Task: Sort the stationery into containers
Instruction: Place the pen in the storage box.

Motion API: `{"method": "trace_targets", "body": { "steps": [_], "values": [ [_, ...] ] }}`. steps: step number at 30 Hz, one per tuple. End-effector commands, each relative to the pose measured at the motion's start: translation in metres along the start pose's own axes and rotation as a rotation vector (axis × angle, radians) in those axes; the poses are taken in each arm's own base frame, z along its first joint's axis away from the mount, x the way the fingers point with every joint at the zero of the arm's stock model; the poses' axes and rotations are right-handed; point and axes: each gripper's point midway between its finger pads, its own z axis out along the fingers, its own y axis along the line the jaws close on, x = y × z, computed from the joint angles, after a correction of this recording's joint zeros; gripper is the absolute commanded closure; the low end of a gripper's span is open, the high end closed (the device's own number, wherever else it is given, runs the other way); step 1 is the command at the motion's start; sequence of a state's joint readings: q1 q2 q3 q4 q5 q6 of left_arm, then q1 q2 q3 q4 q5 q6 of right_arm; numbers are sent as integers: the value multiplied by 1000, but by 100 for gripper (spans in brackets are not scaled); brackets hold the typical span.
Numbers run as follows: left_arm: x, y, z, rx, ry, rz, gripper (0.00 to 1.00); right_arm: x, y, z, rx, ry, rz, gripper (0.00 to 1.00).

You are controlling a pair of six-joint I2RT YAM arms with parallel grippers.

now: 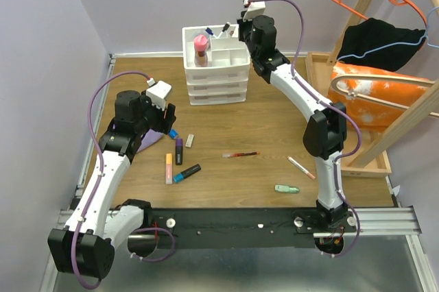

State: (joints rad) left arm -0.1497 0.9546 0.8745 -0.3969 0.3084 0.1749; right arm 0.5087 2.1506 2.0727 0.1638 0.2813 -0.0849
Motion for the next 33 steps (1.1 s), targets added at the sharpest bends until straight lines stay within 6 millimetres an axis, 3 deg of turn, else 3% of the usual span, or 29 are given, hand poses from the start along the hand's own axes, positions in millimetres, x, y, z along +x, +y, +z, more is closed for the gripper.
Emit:
{"method": "trace_targets", "body": {
  "steps": [1, 3, 5, 6, 9, 10, 12, 13, 16, 17, 18, 19, 20, 21, 23, 24, 25, 27, 28, 31, 33],
  "values": [
    [0, -2, 2, 16, -15, -13, 30, 24, 6, 1, -10, 54, 19, 99],
    [1, -2, 2, 14, -15, -16, 30, 23, 7, -1, -11, 62, 30, 98],
    [2, -2, 1, 16, -15, -16, 30, 25, 6, -5, -8, 81, 52, 86],
    [2, -2, 1, 15, -16, -15, 30, 16, 5, -8, -11, 74, 59, 73],
    [1, -2, 1, 12, -23, -15, 30, 8, 4, -17, -17, 82, 92, 64],
    [0, -2, 0, 13, -27, -15, 30, -9, 2, -24, -21, 69, 105, 64],
    [-3, -3, 0, 16, -37, -17, 30, -17, 2, -33, -33, 72, 125, 64],
    [-5, -3, -1, 14, -46, -18, 30, -37, 1, -45, -49, 55, 138, 64],
    [-15, -6, -5, 27, -76, -23, 30, -42, 8, -69, -101, 87, 152, 64],
    [-19, -10, -7, 47, -90, -16, 30, -63, 6, -87, -116, 70, 161, 64],
    [-22, -19, -9, 99, -102, -7, 30, -45, 9, -96, -128, 117, 154, 64],
    [-23, -27, -11, 145, -107, 1, 30, -40, 10, -107, -141, 145, 153, 64],
    [-26, -34, -13, 185, -120, 13, 30, -60, 7, -127, -160, 120, 160, 64],
    [-29, -52, -18, 288, -139, 39, 30, -31, 8, -138, -167, 188, 141, 64],
    [-31, -78, -23, 406, -153, 81, 31, -15, 7, -164, -195, 249, 115, 62],
    [-29, -90, -24, 458, -147, 98, 31, -25, 2, -183, -214, 240, 106, 62],
    [-27, -100, -24, 495, -145, 150, 32, 11, 5, -201, -249, 328, 77, 61],
    [-13, -130, -24, 594, -95, 232, 33, 25, 3, -226, -291, 366, 44, 61],
    [-10, -137, -22, 613, -90, 274, 33, 43, 10, -255, -375, 421, 33, 62],
    [3, -152, -19, 668, -34, 296, 33, 63, 5, -303, -480, 491, -62, 63],
    [9, -155, -15, 671, 2, 298, 33, 96, -6, -325, -472, 587, -116, 64]
  ]
}}
